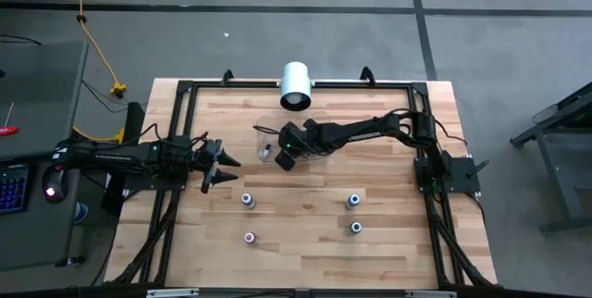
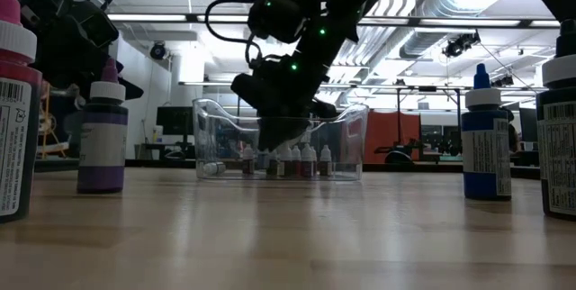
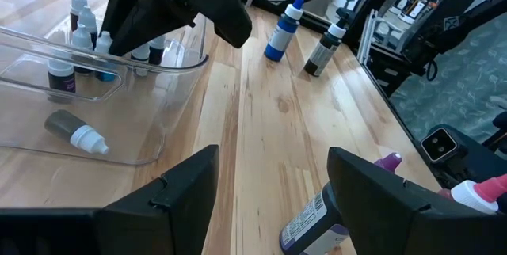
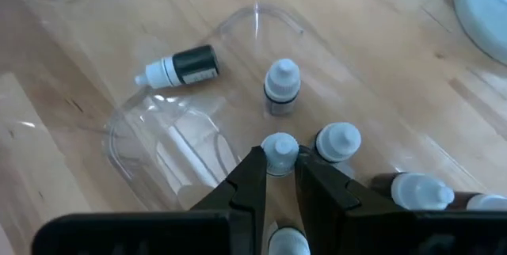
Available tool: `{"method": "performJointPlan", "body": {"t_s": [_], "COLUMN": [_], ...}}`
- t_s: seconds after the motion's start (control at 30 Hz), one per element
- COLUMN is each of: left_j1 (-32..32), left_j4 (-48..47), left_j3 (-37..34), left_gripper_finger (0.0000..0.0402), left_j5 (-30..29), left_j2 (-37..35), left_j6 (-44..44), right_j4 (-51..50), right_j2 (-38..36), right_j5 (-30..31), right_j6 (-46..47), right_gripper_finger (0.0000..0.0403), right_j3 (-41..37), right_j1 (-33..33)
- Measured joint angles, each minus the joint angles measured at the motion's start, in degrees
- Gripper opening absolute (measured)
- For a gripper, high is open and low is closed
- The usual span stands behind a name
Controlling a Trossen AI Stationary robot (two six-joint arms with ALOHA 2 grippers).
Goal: Pick & Place food coloring
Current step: Put the small blue food coloring bottle into the transparent bin, then put the large purple food coloring bottle into the transparent bin
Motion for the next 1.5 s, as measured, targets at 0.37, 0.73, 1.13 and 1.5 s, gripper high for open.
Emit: {"method": "performJointPlan", "body": {"t_s": [0.37, 0.73, 1.13, 1.5], "left_j1": [-0.01, -0.01, -0.02, 0.00], "left_j4": [-0.01, -0.02, -0.02, -0.02], "left_j3": [-0.02, -0.02, -0.02, 0.00], "left_gripper_finger": [0.0234, 0.0234, 0.0234, 0.0234], "left_j5": [0.00, 0.00, 0.00, 0.00], "left_j2": [0.00, 0.00, -0.02, 0.00], "left_j6": [-0.02, -0.01, 0.00, 0.00], "right_j4": [-0.07, -0.07, 0.09, -1.86], "right_j2": [0.00, 0.00, -0.74, -6.94], "right_j5": [-0.04, -0.04, -0.07, -1.03], "right_j6": [-0.28, -0.46, -0.50, -5.11], "right_gripper_finger": [0.0057, 0.0087, 0.0119, 0.0119], "right_j3": [-0.11, -0.11, -0.11, -0.09], "right_j1": [-0.20, -0.22, -0.22, 0.22]}}
